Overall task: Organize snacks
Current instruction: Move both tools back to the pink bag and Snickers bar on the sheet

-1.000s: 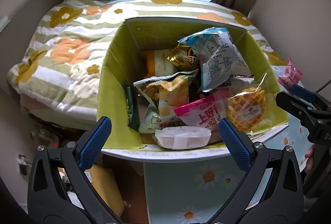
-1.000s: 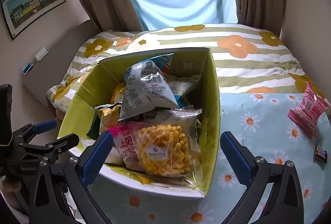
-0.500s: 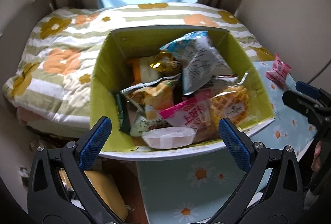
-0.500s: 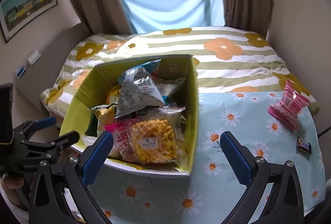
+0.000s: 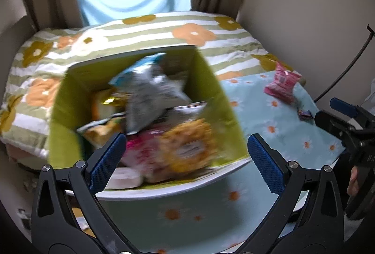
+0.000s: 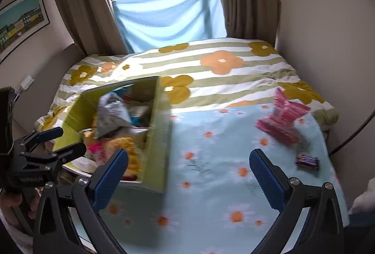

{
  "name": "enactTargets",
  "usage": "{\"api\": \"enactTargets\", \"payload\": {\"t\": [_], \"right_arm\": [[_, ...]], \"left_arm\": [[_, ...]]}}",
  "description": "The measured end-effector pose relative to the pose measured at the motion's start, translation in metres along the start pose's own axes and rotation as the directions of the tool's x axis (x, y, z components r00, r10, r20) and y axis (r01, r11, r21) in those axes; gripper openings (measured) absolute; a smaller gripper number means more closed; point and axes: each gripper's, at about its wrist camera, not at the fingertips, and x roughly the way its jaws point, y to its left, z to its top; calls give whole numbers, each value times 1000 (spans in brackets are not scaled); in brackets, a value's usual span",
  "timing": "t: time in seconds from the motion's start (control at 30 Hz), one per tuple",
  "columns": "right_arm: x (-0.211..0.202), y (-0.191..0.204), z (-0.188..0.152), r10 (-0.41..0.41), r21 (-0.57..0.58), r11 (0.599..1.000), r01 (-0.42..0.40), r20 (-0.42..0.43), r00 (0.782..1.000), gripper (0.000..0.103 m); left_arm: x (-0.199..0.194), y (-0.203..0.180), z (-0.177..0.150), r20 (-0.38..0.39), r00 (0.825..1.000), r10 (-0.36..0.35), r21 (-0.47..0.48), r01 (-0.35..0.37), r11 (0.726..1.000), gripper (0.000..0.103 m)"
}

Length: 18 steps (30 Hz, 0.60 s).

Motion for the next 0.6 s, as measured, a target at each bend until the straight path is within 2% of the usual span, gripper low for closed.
{"api": "enactTargets", "payload": {"t": [0.4,0.6], "right_arm": [[-14,-134,13,36,-74,997,-37,-9,999,103],[2,-194,15,56,-91,994,-62,-66,996,103]], "left_arm": [[61,-140,38,-37,998,-52,18,53,998,103],[97,-201,56,-62,995,-78,28,80,996,103]]}}
